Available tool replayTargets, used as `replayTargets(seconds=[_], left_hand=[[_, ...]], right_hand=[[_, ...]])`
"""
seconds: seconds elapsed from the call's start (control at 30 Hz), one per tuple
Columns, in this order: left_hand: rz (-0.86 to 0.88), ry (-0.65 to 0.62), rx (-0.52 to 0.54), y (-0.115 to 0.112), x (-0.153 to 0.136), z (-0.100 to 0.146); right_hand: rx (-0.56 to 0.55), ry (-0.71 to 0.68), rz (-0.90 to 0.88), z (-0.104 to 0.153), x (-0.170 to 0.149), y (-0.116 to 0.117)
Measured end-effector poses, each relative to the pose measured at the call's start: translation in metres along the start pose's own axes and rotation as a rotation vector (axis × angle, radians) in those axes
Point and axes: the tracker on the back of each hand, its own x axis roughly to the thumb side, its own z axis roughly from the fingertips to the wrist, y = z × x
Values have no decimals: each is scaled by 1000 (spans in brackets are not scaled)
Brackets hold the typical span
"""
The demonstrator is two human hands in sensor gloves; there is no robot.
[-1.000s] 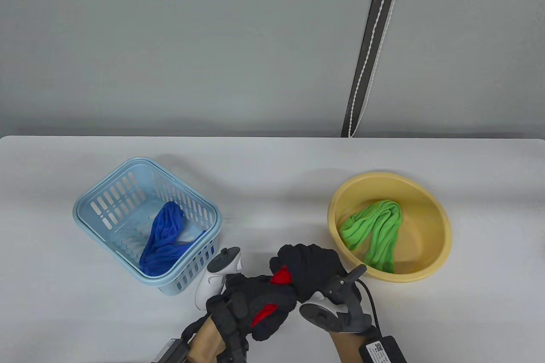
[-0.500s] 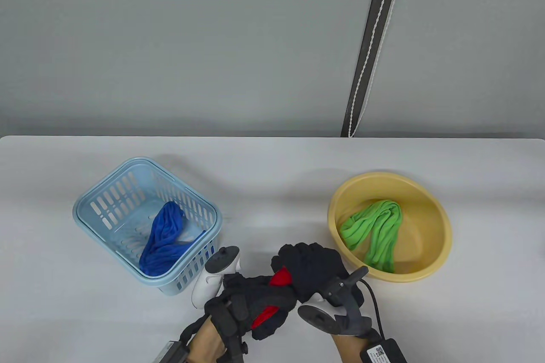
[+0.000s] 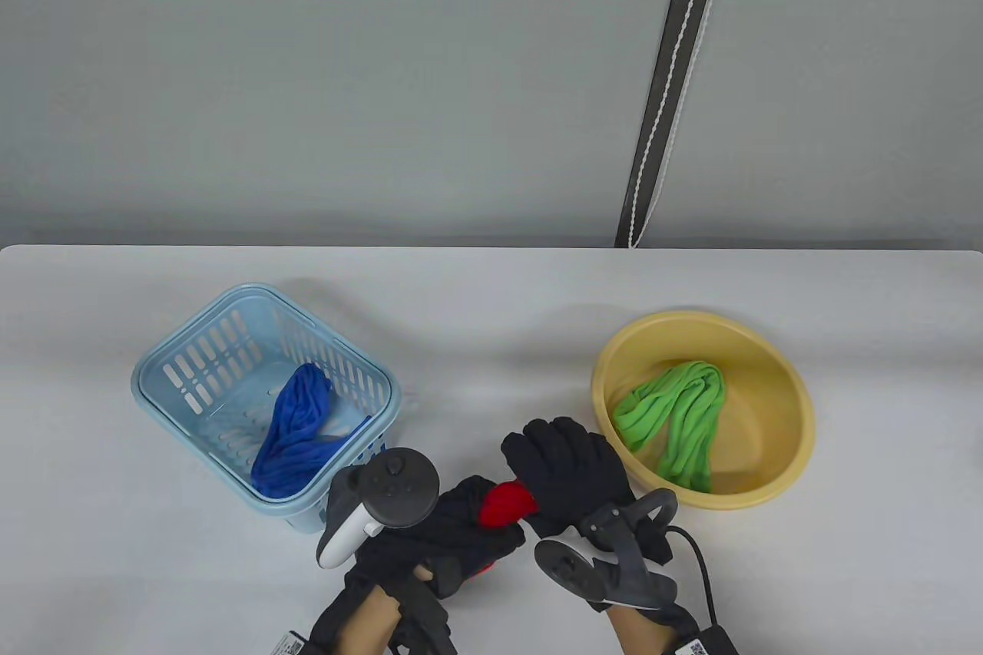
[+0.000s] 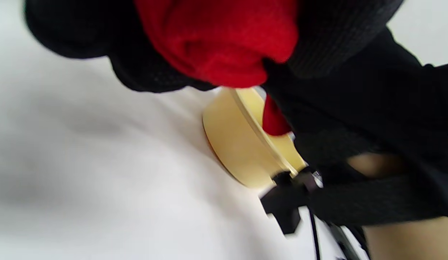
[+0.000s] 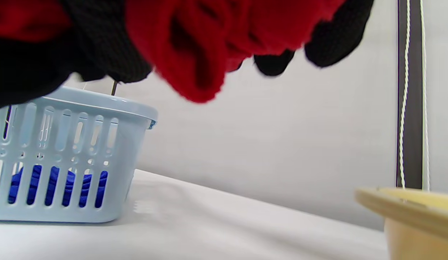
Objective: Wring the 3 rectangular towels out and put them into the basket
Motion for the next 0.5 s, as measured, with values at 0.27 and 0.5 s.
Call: replayTargets(seconds=[0.27,0.5], left_hand=[[-288,86,337,55,18,32],[-386,245,499,125,3,47]], right_hand=[[36,34,-185,-3,0,-18],[157,127,-212,-22,-34,-39]])
